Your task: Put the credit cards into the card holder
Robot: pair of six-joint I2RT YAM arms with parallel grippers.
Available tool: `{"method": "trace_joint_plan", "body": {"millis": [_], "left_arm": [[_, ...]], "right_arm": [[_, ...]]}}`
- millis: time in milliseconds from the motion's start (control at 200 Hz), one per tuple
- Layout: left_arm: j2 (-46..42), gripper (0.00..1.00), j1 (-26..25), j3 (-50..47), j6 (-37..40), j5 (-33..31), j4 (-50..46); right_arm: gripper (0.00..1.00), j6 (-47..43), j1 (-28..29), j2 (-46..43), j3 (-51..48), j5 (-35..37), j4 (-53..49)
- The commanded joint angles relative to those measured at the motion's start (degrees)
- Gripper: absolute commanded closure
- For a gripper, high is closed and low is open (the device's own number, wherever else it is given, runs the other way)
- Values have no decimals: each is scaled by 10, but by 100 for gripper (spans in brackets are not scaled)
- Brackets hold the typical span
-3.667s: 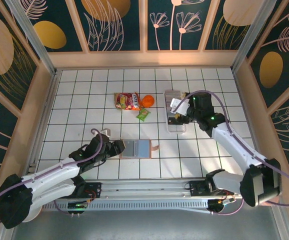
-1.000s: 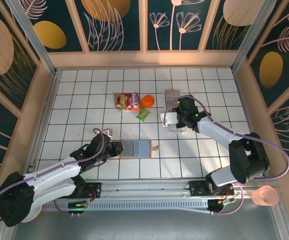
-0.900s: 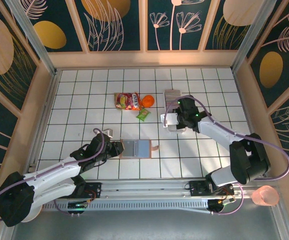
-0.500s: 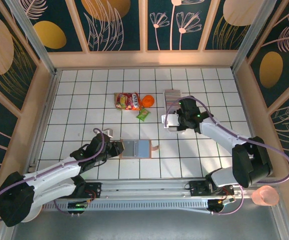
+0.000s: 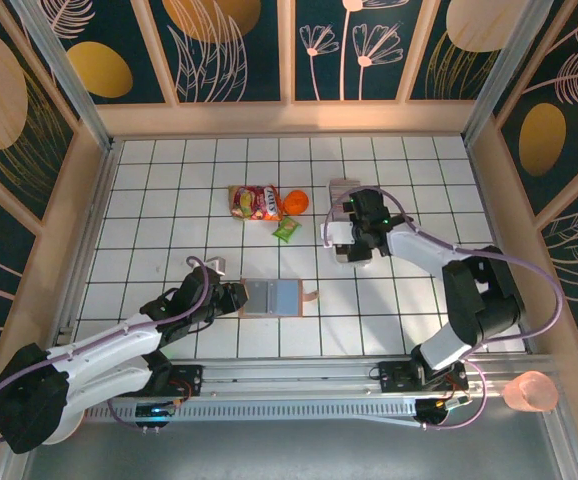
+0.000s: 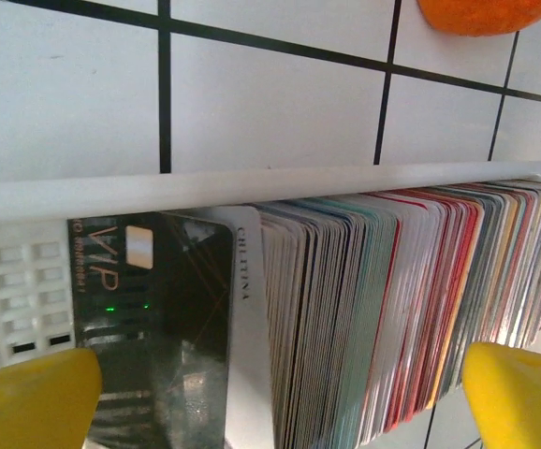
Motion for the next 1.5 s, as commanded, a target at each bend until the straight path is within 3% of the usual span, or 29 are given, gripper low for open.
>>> {"method": "trace_joint_plan", "body": {"millis": [0,305,546,916,1071,1496], "left_arm": [[-5,75,-1,-8,2,1,8],[-8,75,0,-10,2,-1,5],[-10,75,0,-10,0,-1,3],[-14,77,-1,-11,-2,4,3],[-19,78,0,-13,-5,3,4],[-18,81,0,-12,-8,7,4]], "right_arm": [[1,-15,0,26,26,25,2],[2,-14,2,62,42,29,10],[19,-19,3,39,44,30,5],[37,-23,4,3,20,27,-4],[51,-25,5,-3,18,25,-10],[73,-24,6,-22,8,19,-17]]}}
